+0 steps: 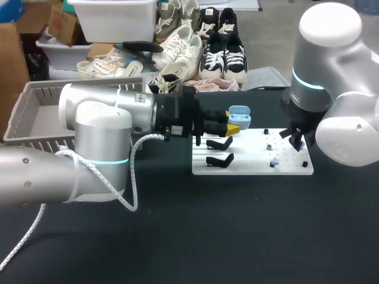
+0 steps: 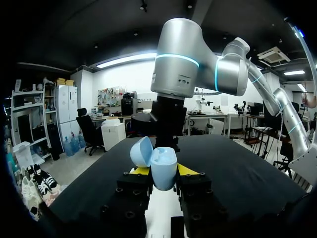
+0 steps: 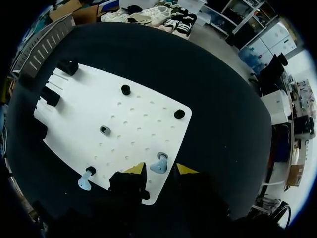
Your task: Pick up each earbud case from the left stands, insert the matching earbuds, close the lid, and place the case in the box.
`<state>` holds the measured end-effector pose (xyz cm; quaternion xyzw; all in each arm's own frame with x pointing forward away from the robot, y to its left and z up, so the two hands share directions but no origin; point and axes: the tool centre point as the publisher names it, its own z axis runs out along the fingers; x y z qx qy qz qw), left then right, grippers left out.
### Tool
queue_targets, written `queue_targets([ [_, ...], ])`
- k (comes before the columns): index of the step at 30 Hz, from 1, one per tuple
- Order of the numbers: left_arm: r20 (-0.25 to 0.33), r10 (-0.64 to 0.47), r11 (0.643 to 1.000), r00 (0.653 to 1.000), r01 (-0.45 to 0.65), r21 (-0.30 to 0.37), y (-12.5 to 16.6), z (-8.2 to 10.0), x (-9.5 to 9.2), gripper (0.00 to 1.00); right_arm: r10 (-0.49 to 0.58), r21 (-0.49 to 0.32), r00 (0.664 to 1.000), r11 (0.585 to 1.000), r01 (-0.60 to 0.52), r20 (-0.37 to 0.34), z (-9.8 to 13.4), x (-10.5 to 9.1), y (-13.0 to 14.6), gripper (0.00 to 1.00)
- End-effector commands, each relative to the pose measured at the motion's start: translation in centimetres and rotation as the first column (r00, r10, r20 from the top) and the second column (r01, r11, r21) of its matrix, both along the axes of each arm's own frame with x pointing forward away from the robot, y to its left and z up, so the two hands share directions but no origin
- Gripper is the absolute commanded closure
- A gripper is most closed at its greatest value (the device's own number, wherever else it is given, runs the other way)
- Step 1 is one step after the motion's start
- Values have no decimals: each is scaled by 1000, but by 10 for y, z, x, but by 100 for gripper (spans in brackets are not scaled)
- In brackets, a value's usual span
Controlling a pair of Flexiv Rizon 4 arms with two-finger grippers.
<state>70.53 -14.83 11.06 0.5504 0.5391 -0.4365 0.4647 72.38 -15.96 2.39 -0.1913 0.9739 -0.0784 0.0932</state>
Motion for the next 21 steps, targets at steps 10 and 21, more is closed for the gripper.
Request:
queue_targets([
  [10, 1, 1, 1000, 1000, -1, -2, 0, 0, 0, 100, -12, -4, 1000, 1000, 12, -1, -1, 1, 1, 70],
  [21, 1, 1, 1000, 1000, -1, -2, 0, 0, 0, 100, -17, -2, 1000, 1000, 17, -6, -2, 3, 2, 73],
])
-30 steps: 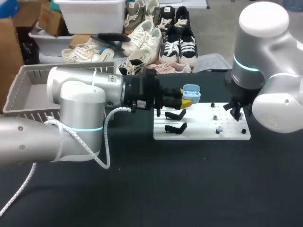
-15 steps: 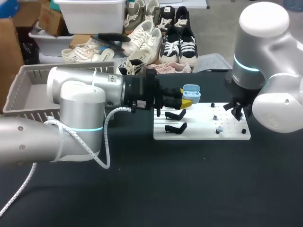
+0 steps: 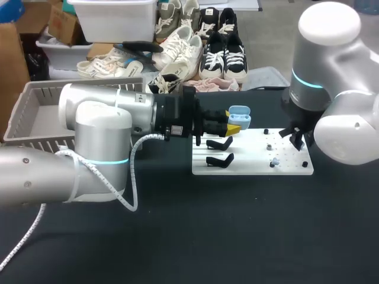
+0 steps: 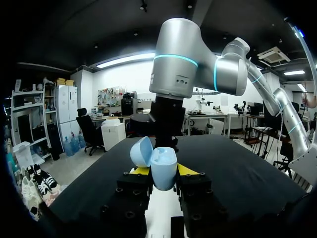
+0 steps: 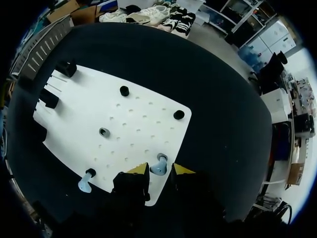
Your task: Pick up each earbud case from the left stands, insert the matching earbuds, close the lid, and place the case in the box.
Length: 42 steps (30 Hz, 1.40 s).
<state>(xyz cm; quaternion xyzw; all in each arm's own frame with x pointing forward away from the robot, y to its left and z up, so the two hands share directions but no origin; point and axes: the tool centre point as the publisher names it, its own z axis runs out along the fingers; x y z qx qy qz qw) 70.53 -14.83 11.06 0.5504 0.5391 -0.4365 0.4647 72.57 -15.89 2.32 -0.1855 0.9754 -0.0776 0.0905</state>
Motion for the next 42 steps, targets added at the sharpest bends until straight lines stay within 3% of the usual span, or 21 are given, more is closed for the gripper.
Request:
queue_targets([
  [1, 1, 1, 1000, 1000, -1, -2, 0, 0, 0, 100, -5, -3, 1000, 1000, 5, -3, -2, 1, 2, 73],
  [18, 1, 1, 1000, 1000, -1, -2, 0, 0, 0, 100, -109, 35, 993, 994, 107, 39, -1, -7, 1, 71],
  [42, 1, 1, 1000, 1000, -1, -2, 0, 0, 0, 100, -138, 33, 990, 990, 137, 39, -1, -1, 6, 78],
])
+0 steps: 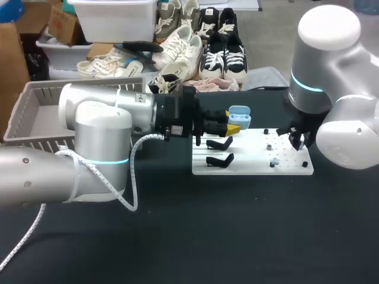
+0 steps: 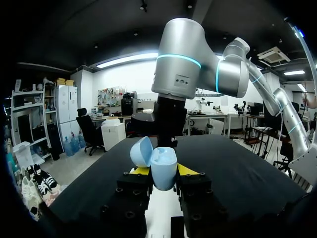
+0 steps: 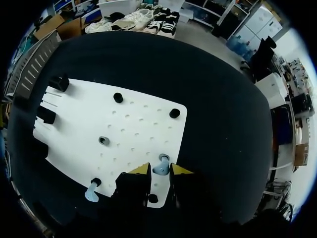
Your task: Pick up each earbud case from the left stands, insert the matching earbuds, close the lid, and place the case in the box.
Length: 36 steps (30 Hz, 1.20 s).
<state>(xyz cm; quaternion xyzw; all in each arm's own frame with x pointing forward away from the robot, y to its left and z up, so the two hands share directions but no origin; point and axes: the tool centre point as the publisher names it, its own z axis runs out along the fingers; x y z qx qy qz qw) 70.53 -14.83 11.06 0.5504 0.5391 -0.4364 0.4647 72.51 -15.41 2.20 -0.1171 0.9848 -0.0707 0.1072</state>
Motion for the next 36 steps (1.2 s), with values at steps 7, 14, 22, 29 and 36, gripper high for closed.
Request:
queue_targets([
  [7, 1, 1, 1000, 1000, -1, -3, 0, -1, 0, 100, -6, -5, 1000, 1000, 6, -3, -1, 1, 1, 79],
  [14, 1, 1, 1000, 1000, -1, -3, 0, -1, 0, 100, -11, -6, 1000, 1000, 11, -8, -2, 2, -1, 80],
  [22, 1, 1, 1000, 1000, -1, -3, 0, -1, 0, 100, -15, -4, 1000, 1000, 15, -9, -2, 2, -2, 100],
  [29, 1, 1, 1000, 1000, -1, -3, 0, -1, 0, 100, -23, 2, 1000, 1000, 23, -12, 9, -3, -4, 100],
  [36, 1, 1, 1000, 1000, -1, -3, 0, -1, 0, 100, -12, 17, 1000, 1000, 13, -9, 30, -16, -1, 100],
])
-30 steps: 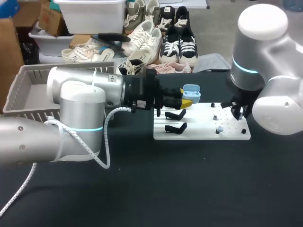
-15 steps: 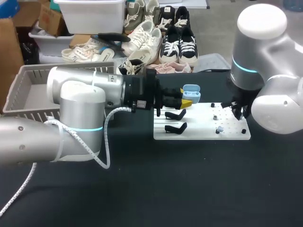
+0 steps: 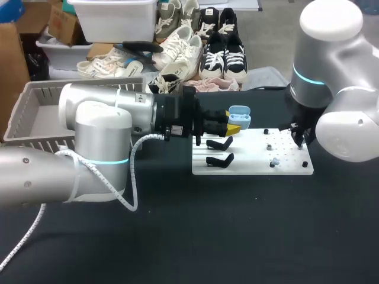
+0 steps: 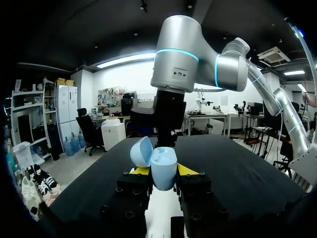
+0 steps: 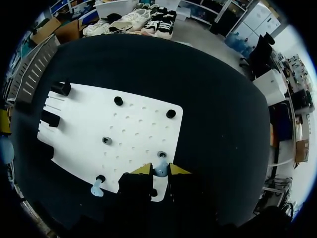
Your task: Pick up each earbud case from the left stands, insert the matching earbuds, close the lid, and place the case in the box.
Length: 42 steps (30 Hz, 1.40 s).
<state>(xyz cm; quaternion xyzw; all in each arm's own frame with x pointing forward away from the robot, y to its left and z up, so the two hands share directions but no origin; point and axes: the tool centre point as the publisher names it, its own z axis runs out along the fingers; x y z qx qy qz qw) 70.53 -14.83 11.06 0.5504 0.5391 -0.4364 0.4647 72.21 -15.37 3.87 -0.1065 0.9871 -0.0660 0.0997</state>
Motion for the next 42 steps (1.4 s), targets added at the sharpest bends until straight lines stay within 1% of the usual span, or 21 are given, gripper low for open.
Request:
queue_targets([
  [1, 1, 1, 1000, 1000, -1, -3, 0, -1, 0, 100, 15, 6, 1000, 1000, -16, 3, 16, -15, -1, 100],
  [5, 1, 1, 1000, 1000, -1, -3, 0, -1, 0, 100, 46, 17, 999, 999, -46, 1, 25, -22, 2, 100],
  [7, 1, 1, 1000, 1000, -1, -3, 0, -1, 0, 100, 63, 7, 998, 998, -63, -15, 28, -23, 3, 100],
  [9, 1, 1, 1000, 1000, -1, -3, 0, -1, 0, 100, 70, 6, 997, 998, -70, -12, 32, -26, 4, 100],
  [13, 1, 1, 1000, 1000, -1, -3, 0, -1, 0, 100, 101, 19, 995, 995, -101, -13, 39, -29, 3, 100],
  [15, 1, 1, 1000, 1000, -1, -3, 0, -1, 0, 100, 122, 42, 992, 992, -121, -20, 41, -31, 4, 100],
  [42, 1, 1, 1000, 1000, -1, -3, 0, -1, 0, 100, 122, 42, 992, 992, -121, -20, 41, -31, 4, 100],
])
